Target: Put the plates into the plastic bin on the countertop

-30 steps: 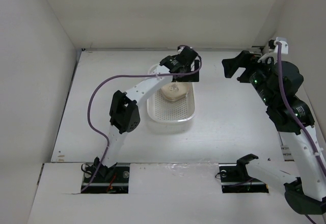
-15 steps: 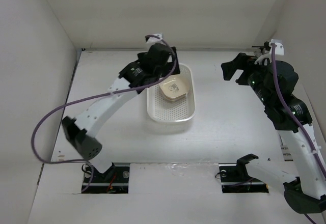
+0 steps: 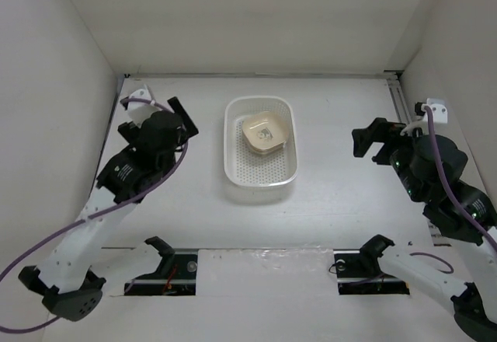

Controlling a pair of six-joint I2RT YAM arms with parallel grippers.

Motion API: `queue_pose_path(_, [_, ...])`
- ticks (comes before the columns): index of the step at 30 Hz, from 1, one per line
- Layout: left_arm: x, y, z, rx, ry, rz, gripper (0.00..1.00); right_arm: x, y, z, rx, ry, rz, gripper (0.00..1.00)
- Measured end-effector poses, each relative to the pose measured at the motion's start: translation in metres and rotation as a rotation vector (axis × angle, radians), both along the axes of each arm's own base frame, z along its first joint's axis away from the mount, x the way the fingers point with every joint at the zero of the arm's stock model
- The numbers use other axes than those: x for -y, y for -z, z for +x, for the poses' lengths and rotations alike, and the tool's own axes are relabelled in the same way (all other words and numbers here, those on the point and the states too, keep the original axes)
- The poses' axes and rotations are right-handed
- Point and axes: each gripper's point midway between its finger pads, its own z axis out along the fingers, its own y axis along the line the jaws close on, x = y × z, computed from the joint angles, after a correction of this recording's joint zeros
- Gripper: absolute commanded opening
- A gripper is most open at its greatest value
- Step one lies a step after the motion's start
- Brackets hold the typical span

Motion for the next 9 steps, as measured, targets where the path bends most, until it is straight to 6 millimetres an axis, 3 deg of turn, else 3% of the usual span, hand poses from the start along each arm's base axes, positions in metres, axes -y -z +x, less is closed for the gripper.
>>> queue_pose_path(9, [-0.074,-0.003,-0.072,0.147,-0.126,-0.078,1.0,0.025,0.006,-0.016,0.007,0.083,-0.015,1.0])
